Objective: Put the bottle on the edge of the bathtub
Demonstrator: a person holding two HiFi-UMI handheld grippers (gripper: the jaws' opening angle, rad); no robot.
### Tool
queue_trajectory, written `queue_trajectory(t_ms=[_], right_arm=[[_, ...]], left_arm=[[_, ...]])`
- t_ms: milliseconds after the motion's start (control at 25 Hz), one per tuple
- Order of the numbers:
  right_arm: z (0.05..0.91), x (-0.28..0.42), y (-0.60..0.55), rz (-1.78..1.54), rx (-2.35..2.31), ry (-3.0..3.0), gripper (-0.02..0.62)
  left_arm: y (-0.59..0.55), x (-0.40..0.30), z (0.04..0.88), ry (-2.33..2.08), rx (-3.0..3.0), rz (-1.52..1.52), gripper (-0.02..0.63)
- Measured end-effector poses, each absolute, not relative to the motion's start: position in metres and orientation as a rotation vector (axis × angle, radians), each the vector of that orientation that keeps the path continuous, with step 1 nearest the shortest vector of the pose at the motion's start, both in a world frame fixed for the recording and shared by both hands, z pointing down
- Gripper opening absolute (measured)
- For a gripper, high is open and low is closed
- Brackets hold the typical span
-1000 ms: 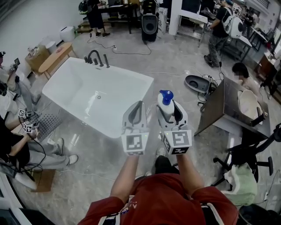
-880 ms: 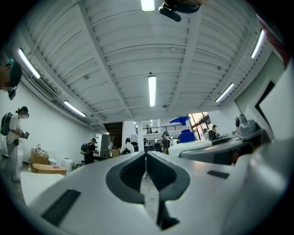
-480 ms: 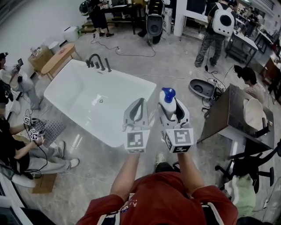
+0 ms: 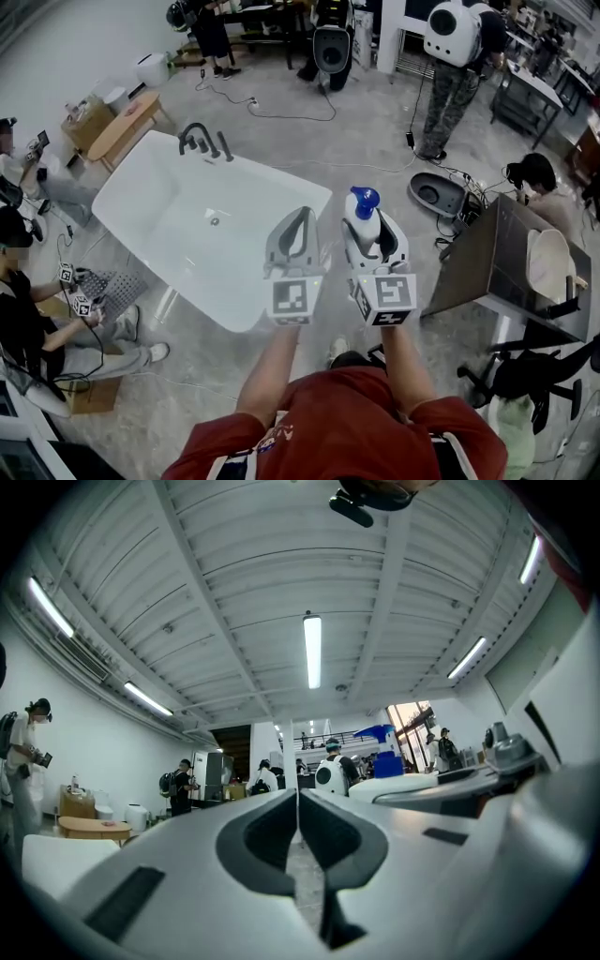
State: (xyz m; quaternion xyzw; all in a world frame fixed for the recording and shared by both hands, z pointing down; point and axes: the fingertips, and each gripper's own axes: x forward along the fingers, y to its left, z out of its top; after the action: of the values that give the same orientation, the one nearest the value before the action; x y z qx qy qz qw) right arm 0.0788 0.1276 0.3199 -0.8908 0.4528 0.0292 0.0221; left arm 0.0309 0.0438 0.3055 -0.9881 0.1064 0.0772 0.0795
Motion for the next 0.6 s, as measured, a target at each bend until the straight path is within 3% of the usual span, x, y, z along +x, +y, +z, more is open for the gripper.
queue_trajectory(t_ms=[600], right_arm=[[0.329, 0.186, 0.117, 0.065, -2.726, 1.420, 0.265]], left_arm=[[0.029, 0.134, 0.314, 0.344, -2.941, 0.200, 0.016]])
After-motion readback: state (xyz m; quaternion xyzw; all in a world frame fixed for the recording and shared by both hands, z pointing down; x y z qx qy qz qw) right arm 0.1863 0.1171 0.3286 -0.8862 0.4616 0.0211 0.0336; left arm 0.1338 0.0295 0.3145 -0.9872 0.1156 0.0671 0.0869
